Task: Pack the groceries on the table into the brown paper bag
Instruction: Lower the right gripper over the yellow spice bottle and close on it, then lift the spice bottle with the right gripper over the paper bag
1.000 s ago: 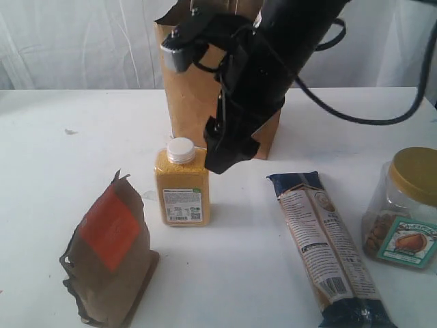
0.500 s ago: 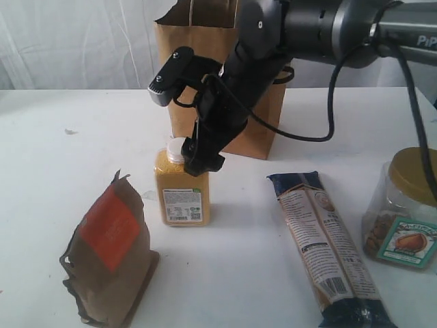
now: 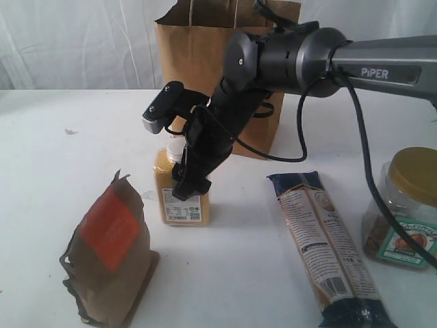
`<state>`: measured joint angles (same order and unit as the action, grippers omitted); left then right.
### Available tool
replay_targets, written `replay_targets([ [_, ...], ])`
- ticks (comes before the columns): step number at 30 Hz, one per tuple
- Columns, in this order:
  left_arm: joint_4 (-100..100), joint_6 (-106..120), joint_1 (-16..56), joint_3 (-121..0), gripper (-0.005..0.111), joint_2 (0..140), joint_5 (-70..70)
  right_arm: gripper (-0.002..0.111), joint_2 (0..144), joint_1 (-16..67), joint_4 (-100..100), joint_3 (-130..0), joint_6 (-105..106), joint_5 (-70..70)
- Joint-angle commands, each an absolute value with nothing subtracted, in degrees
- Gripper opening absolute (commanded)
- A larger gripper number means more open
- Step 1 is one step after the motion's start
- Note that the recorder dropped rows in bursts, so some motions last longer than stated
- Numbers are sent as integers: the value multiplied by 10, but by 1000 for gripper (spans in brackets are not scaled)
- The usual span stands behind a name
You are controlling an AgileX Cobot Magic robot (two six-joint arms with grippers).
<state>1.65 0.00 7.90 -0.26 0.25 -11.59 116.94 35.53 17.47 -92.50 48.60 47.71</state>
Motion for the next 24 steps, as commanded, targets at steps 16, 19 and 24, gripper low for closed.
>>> replay_targets([
  [16, 17, 0, 82, 0, 0, 0, -115, 30, 1165, 356, 184, -925, 366, 503],
  [19, 17, 0, 82, 0, 0, 0, -115, 23, 1152, 356, 183, -925, 345, 515],
  [24, 17, 0, 82, 0, 0, 0, -115, 15, 1114, 356, 179, -925, 319, 559],
])
